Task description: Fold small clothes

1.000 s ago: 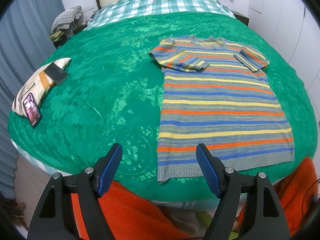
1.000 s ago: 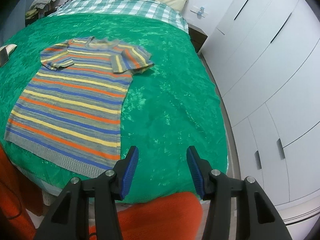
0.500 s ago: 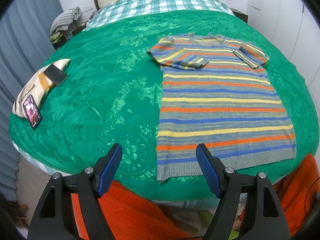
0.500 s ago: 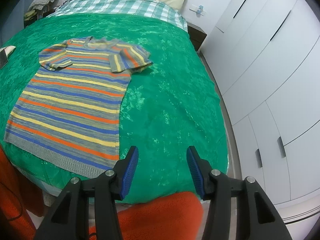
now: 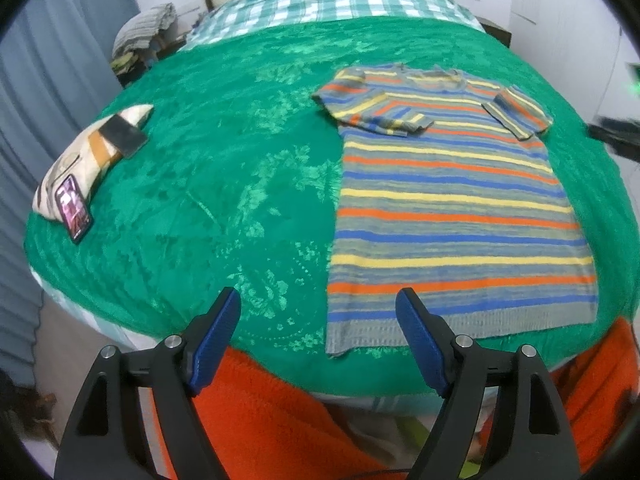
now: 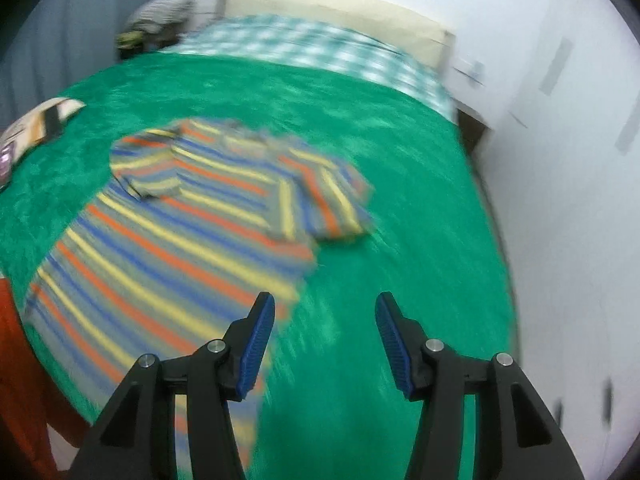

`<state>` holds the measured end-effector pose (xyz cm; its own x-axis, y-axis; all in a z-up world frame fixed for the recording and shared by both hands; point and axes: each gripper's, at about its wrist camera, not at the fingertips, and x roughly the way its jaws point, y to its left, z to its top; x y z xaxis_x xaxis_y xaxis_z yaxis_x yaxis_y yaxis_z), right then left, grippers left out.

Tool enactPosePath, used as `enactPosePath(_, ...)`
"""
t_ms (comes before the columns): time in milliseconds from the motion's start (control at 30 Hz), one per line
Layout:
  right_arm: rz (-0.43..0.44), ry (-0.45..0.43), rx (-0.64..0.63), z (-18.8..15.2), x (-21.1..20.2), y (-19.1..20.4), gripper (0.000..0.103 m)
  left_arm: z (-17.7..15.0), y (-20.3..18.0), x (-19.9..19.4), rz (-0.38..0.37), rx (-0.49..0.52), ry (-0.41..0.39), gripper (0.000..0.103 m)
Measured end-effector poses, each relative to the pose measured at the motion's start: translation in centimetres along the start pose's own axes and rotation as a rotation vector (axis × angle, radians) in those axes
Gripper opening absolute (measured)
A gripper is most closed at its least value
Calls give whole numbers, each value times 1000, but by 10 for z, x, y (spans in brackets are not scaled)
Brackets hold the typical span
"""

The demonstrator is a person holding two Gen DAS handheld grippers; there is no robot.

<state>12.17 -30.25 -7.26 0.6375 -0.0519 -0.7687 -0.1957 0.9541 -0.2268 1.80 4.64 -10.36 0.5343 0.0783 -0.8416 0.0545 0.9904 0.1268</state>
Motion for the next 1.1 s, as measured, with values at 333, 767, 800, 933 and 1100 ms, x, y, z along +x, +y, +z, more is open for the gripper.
enactPosePath(333, 30, 220, -61, 56, 203, 33, 52, -12, 45, -17, 139, -82, 33, 85)
enactPosePath(767, -88, 50, 686, -7, 101, -244, 5, -12, 22, 9, 103, -46, 93, 85)
enactPosePath(800, -125, 63, 724, -21, 97, -262, 5, -9, 18, 9, 96, -38, 89, 85)
enactPosePath(933, -143, 153, 770, -53, 110, -274, 4, -1, 4, 8, 68, -14, 82, 85)
enactPosePath(1100, -176, 274, 851, -96, 137, -260, 4, -1, 0, 2, 97, -1, 68, 85)
